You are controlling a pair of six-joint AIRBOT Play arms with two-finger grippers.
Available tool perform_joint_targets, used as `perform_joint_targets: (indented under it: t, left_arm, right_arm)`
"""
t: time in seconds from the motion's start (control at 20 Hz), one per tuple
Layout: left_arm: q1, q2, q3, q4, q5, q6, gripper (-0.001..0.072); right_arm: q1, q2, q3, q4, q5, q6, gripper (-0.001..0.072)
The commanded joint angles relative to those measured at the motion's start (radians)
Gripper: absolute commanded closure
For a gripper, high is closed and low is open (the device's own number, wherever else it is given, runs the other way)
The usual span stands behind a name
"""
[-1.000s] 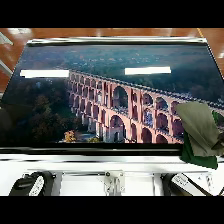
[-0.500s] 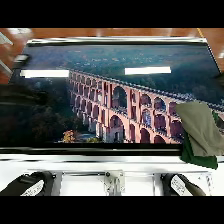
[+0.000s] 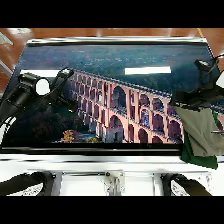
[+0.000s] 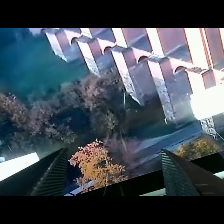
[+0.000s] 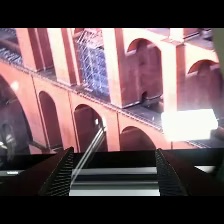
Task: Fold the shirts.
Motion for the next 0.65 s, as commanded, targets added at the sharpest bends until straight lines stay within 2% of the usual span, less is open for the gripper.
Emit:
perform_joint_targets:
  t: [0.0,0.25,0.6]
  left_arm:
    - [-0.008,-0.012,0.002,0.018,-0.011,-0.02,0.0002]
    - [-0.007,-0.012,0.001,0.018,-0.011,-0.05,0.0002]
    - [-0.007,-0.012,-0.002,0.018,-0.016,-0.049,0.0001]
  right_arm:
    - [0.033,-0.002,-0.007,-0.013,0.012,0.027,0.0072]
    - [0.033,-0.002,-0.007,-0.013,0.012,0.027,0.0072]
    - [0.033,-0.002,-0.007,-0.013,0.012,0.027,0.0072]
